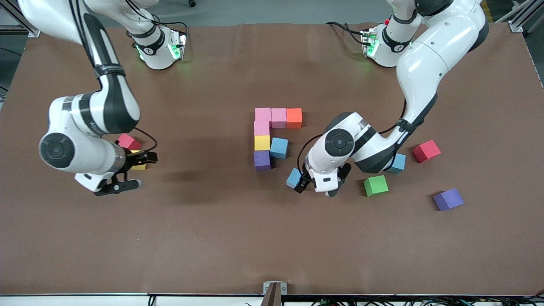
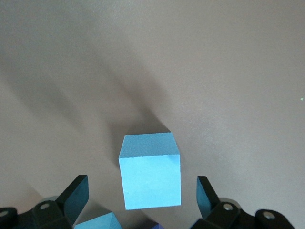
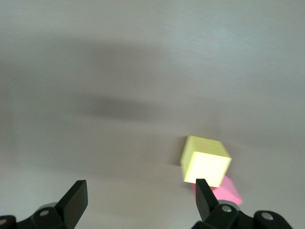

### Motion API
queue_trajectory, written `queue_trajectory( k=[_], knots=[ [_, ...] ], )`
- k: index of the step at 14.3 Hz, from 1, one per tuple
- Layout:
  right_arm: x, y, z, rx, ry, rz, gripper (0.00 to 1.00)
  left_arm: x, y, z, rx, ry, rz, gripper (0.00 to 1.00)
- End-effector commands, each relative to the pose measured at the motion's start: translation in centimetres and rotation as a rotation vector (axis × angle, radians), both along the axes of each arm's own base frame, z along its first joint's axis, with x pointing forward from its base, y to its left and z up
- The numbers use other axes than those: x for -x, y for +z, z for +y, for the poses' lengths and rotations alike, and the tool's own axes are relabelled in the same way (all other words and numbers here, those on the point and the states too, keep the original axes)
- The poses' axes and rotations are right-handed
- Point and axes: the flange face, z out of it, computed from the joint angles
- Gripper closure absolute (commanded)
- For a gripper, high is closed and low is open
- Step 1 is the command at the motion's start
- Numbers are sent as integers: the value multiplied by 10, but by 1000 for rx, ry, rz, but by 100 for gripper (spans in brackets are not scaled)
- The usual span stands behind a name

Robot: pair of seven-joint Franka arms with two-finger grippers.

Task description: Arrange 11 blocks into digit 3

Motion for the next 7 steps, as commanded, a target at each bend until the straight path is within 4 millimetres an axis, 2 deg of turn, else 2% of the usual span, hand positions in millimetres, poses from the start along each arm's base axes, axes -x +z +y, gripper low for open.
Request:
queue_trajectory(
  k=[1,4,7],
  knots=[
    [26,-27,-36,17,-30,-18,0,-2,-6,-8,-11,54,-7,0],
    [47,-75,-61,15,-68,-46,0,0,-9,-11,-12,59,-2,0],
    [61,-105,-81,13,-100,-89,0,0,-14,-10,-13,58,3,0]
  ],
)
